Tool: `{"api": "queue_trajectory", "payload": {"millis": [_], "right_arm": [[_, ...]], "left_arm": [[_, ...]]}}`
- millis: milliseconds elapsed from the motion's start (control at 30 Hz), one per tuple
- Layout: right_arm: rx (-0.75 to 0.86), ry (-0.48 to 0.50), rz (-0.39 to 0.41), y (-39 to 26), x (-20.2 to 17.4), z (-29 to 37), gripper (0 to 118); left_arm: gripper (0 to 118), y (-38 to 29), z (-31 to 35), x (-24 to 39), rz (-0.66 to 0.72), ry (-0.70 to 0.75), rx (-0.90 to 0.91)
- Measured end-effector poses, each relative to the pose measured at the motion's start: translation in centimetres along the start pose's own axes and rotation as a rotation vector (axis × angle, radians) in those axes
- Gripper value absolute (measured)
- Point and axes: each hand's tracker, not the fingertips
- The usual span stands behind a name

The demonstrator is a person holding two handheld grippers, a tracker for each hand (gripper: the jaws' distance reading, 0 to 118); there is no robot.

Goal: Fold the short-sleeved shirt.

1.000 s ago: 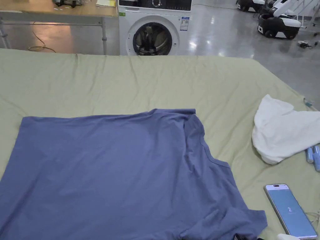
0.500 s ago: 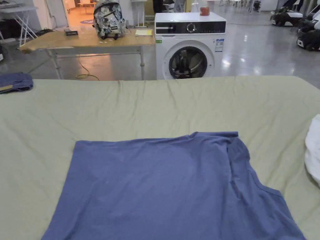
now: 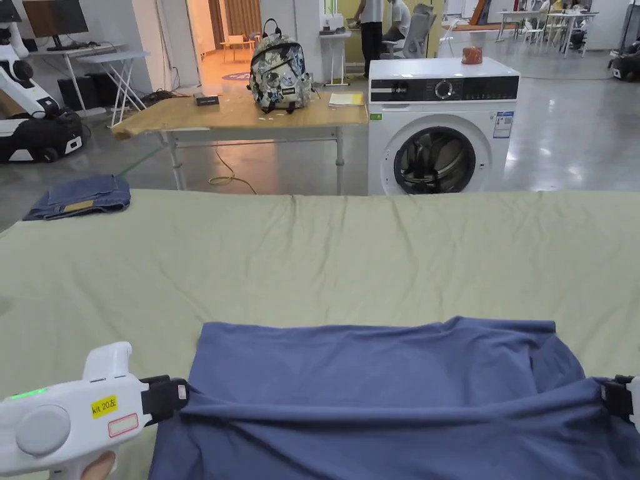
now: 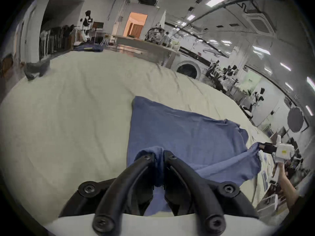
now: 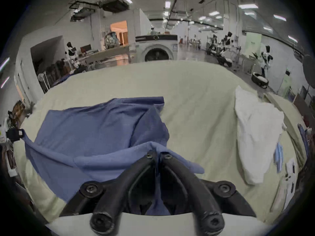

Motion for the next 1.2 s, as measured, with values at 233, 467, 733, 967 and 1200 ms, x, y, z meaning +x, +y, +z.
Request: {"api": "queue_trajectory", "payload": {"millis": [233, 467, 733, 967, 1200], "right_arm": [[-0.003, -0.057, -0.040, -0.5, 1.1, -1.7, 49], [0.140, -0.059, 0.018, -3.0, 2.0, 6.8, 49], [0.457, 0.087, 0.015, -12.3, -4.4, 22.1, 49], [0.437, 0.096, 0.107, -16.8, -8.3, 26.2, 5], [0.380, 0.130, 0.105, -18.3, -8.2, 26.1, 0]], "left_arm": [[35, -0.4, -0.8, 2.2, -0.124, 0.044, -0.018], [69, -2.5, 6.9, 4.0, -0.293, 0.003, 0.136], [68, -10.1, 18.9, 9.3, -0.352, 0.001, 0.411], [15, -16.1, 23.9, 13.1, -0.345, 0.016, 0.465], [0, -18.1, 25.3, 12.4, -0.294, 0.023, 0.371]]}}
